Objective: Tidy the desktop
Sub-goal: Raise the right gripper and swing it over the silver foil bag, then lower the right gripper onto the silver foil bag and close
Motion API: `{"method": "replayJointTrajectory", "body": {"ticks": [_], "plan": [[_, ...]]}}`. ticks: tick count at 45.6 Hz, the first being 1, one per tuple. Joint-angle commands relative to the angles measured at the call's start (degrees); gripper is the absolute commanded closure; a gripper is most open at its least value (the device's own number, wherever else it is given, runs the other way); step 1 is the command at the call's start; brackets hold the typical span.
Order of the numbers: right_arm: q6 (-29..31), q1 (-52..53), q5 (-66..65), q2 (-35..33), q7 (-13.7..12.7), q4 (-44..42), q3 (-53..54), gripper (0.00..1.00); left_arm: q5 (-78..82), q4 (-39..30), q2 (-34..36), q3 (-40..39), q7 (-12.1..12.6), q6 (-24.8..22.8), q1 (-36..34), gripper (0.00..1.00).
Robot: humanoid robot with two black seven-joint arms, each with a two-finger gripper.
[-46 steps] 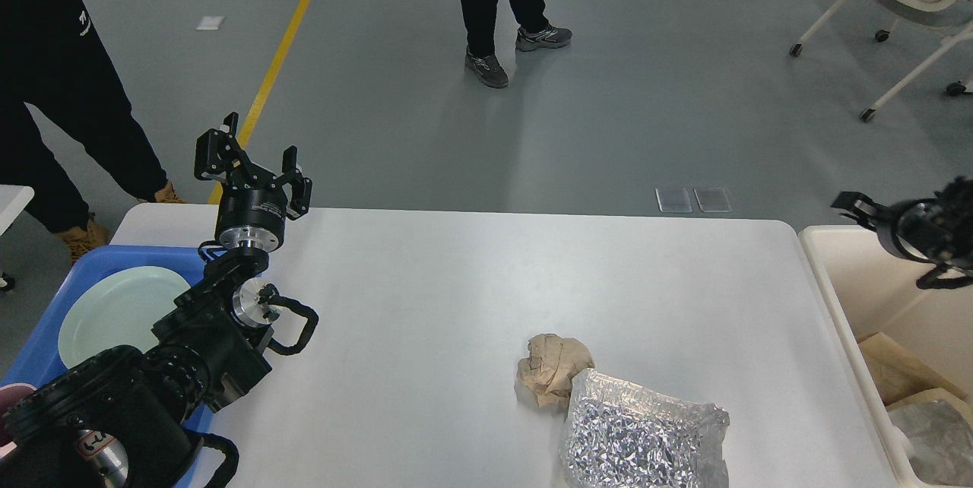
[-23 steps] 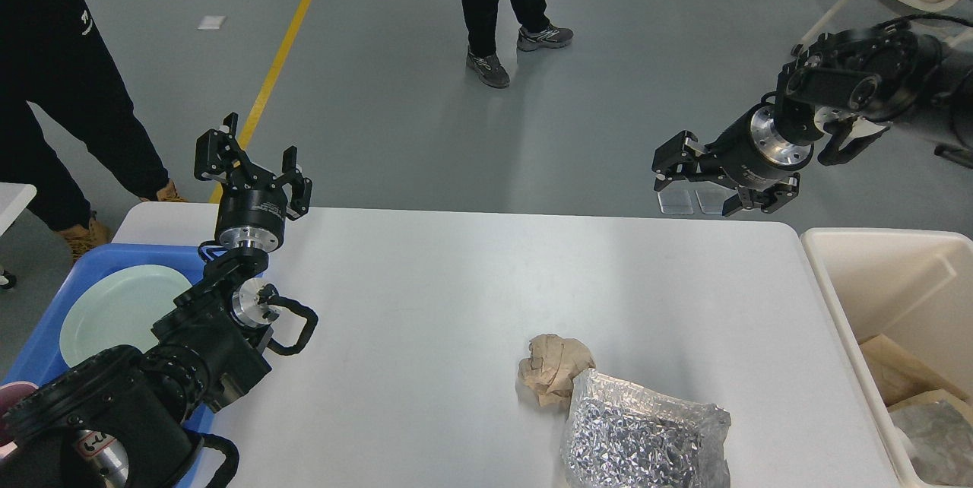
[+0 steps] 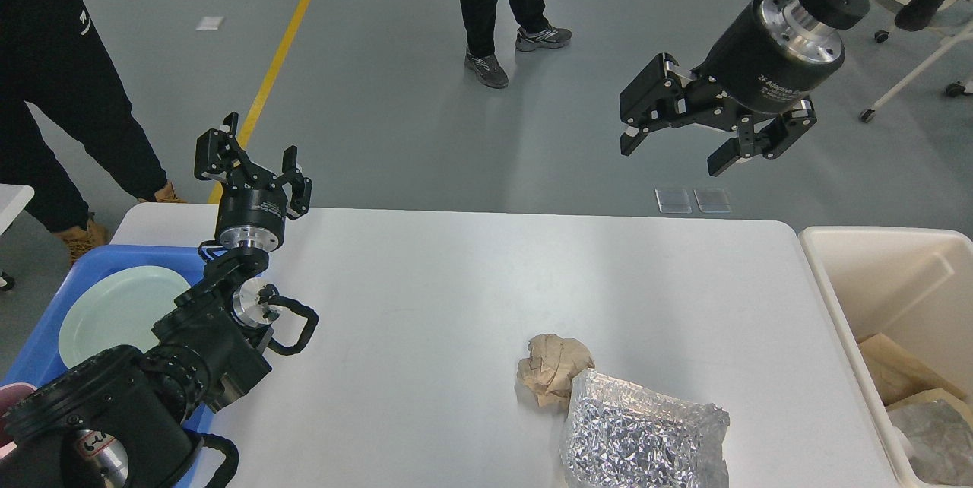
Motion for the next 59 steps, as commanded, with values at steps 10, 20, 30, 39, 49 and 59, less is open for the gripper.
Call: {"method": "replayJointTrajectory", "body": {"ticks": [10, 20, 30, 39, 49, 59], "plan": [[-0.01, -17.6, -2.64, -1.83, -0.11, -0.81, -2.63, 0.0, -0.01, -0.02, 0.0, 0.0, 0.0, -0.08, 0.01, 0.04], [-8.07, -31.14, -4.41, -3.24, -0.2, -0.81, -2.37, 0.0, -0.01, -0.02, 0.0, 0.0, 0.0, -0.08, 0.01, 0.04], [-15.18, -42.65, -9.06, -3.42, -0.2, -2.57, -0.44, 0.0, -0.01, 0.07, 0.0, 0.0, 0.0, -0.08, 0.01, 0.04], [-20.82, -49.52, -13.98, -3.33, -0.2, -2.83, 3.34, 0.0, -0.01, 0.07, 0.0, 0.0, 0.0, -0.08, 0.01, 0.04], [-20.82, -51.63, -16.27, -3.59, -0.2, -2.83, 5.89, 0.0, -0.01, -0.02, 0.0, 0.0, 0.0, -0.08, 0.01, 0.04], [-21.17, -56.72, -16.27, -3.15, -0.29, -5.11, 5.98, 0.0, -0.01, -0.02, 0.0, 0.0, 0.0, -0.08, 0.01, 0.04]]}}
